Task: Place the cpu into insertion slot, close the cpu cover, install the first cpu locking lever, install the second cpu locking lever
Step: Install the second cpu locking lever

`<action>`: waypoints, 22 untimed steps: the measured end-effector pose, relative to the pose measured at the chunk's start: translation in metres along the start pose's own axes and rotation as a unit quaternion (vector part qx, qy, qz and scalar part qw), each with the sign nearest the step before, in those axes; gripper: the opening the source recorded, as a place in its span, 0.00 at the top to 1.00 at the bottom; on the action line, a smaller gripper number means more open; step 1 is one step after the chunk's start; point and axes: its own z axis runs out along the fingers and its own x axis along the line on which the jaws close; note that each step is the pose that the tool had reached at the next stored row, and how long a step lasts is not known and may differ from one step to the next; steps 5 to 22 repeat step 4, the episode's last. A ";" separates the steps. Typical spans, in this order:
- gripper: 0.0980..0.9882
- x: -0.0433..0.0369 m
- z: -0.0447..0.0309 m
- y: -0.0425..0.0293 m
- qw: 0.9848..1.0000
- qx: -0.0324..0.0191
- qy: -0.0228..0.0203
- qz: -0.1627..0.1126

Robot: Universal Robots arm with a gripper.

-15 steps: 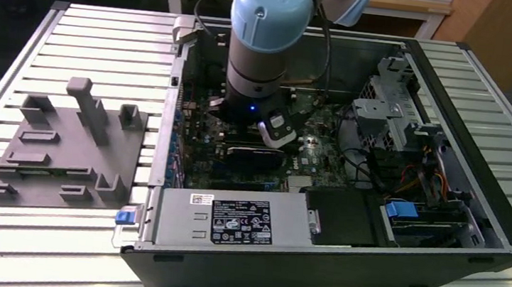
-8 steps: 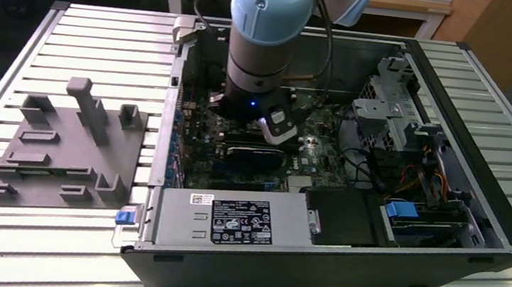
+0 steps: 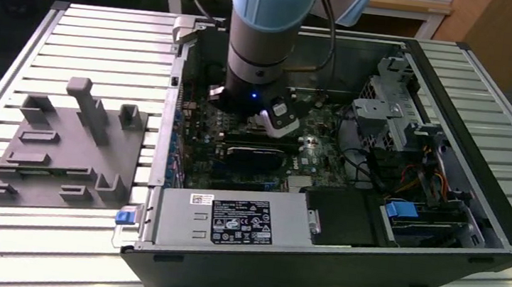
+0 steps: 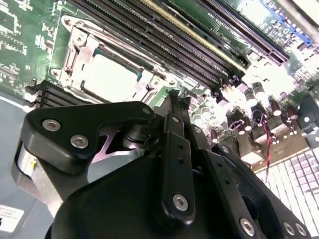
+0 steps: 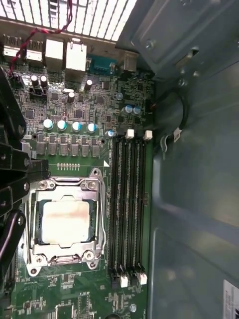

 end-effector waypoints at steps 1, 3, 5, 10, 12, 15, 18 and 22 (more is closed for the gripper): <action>0.99 0.0000 -0.0014 0.0004 1.000 0.000 0.000 0.000; 0.99 0.0000 -0.0022 0.0007 1.000 0.000 0.000 0.000; 0.99 0.0000 -0.0022 0.0007 1.000 0.000 0.000 0.000; 0.99 0.0000 -0.0022 0.0007 1.000 0.000 0.000 0.000; 0.99 0.0000 -0.0022 0.0007 1.000 0.000 0.000 0.000; 0.99 0.0000 -0.0022 0.0007 1.000 0.000 0.000 0.000; 0.99 0.0000 -0.0022 0.0007 1.000 0.000 0.000 0.000; 0.99 0.0000 -0.0022 0.0007 1.000 0.000 0.000 0.000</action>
